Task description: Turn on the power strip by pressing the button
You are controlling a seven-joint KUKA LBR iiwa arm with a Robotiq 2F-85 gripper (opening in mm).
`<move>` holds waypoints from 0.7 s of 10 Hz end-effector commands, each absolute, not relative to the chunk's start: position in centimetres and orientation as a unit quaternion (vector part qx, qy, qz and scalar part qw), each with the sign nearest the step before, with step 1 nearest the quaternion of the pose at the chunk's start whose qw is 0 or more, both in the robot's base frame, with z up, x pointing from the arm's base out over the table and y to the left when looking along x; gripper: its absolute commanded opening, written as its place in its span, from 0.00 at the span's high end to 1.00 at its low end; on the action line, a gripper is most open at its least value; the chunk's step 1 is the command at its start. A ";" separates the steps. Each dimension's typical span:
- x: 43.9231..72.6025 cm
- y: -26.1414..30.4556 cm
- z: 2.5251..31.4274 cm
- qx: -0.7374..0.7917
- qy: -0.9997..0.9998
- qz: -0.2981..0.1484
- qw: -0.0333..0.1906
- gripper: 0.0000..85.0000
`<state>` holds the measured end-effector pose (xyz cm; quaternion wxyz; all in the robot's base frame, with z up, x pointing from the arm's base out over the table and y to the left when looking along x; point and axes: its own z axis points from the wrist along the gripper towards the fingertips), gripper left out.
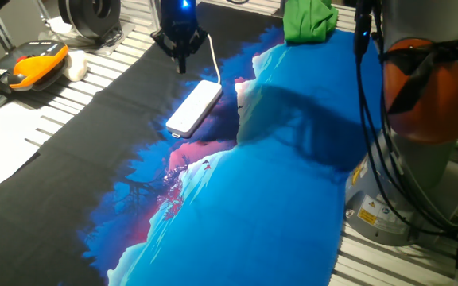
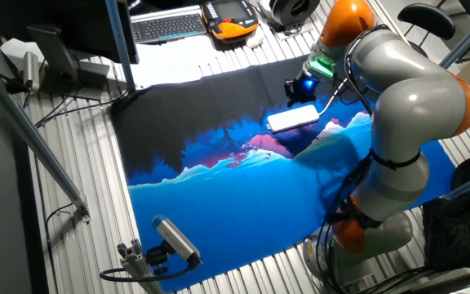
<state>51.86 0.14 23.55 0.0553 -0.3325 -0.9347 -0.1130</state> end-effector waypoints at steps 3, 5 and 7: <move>53.7 0.3 22.2 -0.453 -0.889 -0.059 0.023 0.80; 55.4 0.9 20.3 -0.481 -0.876 -0.033 0.011 0.60; 56.9 1.9 18.1 -0.507 -0.862 -0.020 0.007 0.40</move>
